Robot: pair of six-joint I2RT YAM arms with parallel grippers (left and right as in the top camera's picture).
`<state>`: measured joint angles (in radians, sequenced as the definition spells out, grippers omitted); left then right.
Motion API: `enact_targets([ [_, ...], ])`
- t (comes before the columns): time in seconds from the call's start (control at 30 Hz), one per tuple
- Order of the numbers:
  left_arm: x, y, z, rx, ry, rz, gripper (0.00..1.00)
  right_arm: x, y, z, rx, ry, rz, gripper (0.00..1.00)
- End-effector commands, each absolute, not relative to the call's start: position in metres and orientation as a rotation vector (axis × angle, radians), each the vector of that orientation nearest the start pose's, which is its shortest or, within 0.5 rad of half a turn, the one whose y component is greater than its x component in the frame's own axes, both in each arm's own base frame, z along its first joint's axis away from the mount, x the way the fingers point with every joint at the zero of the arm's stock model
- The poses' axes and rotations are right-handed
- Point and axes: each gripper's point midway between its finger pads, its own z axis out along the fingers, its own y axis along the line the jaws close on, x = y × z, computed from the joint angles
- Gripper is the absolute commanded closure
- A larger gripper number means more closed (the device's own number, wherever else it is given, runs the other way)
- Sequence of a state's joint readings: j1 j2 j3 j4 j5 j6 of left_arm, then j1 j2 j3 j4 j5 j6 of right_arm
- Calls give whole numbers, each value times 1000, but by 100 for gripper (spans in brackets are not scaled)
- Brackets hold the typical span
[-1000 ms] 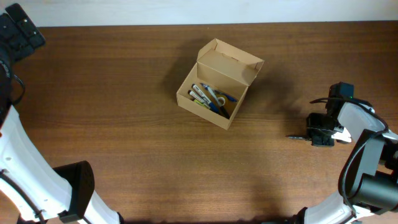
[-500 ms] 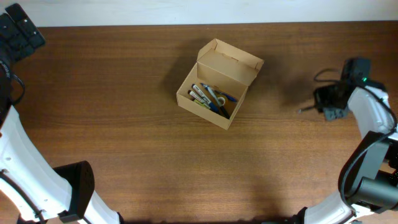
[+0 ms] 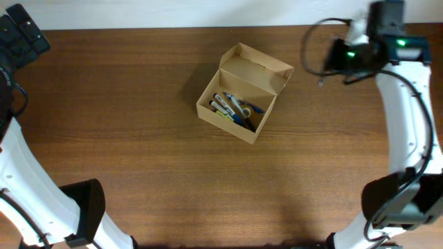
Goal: Pack container
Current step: 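Carry the grey pen into the box and release it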
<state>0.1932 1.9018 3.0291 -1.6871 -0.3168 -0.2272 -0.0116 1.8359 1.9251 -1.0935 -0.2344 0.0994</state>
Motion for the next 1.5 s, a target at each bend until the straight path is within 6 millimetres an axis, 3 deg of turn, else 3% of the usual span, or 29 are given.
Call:
enact_targets([
  [0.0, 343, 123, 481, -617, 2034, 320, 0, 454, 82, 263, -432, 2494, 233, 96],
  [0.17, 343, 123, 481, -617, 2034, 320, 0, 439, 138, 256, -895, 2399, 35, 96],
  [0.3, 343, 123, 481, -617, 2034, 320, 0, 434, 167, 248, -1158, 2302, -114, 96],
  [0.43, 343, 123, 481, -617, 2034, 320, 0, 441, 185, 233, -1305, 2236, -200, 96],
  [0.67, 343, 123, 481, -617, 2034, 320, 0, 456, 195, 174, -1393, 2307, -185, 96],
  [0.83, 343, 123, 481, -617, 2034, 320, 0, 456, 205, 126, -1444, 2387, -96, 96],
  [1.0, 343, 123, 481, -617, 2034, 320, 0, 454, 205, 93, -1423, 2483, -68, 96],
  [1.2, 343, 123, 481, -617, 2034, 320, 0, 448, 217, 86, -1422, 2499, -12, 96],
  [1.23, 343, 123, 481, -617, 2034, 320, 0, 447, 219, 86, -1428, 2495, -12, 89],
  [1.27, 343, 123, 481, -617, 2034, 320, 0, 446, 221, 86, -1433, 2492, -15, 69],
  [1.3, 343, 123, 481, -617, 2034, 320, 0, 445, 222, 86, -1436, 2491, -15, 58],
  [1.47, 343, 123, 481, -617, 2034, 320, 0, 447, 222, 88, -1388, 2509, -99, 57],
])
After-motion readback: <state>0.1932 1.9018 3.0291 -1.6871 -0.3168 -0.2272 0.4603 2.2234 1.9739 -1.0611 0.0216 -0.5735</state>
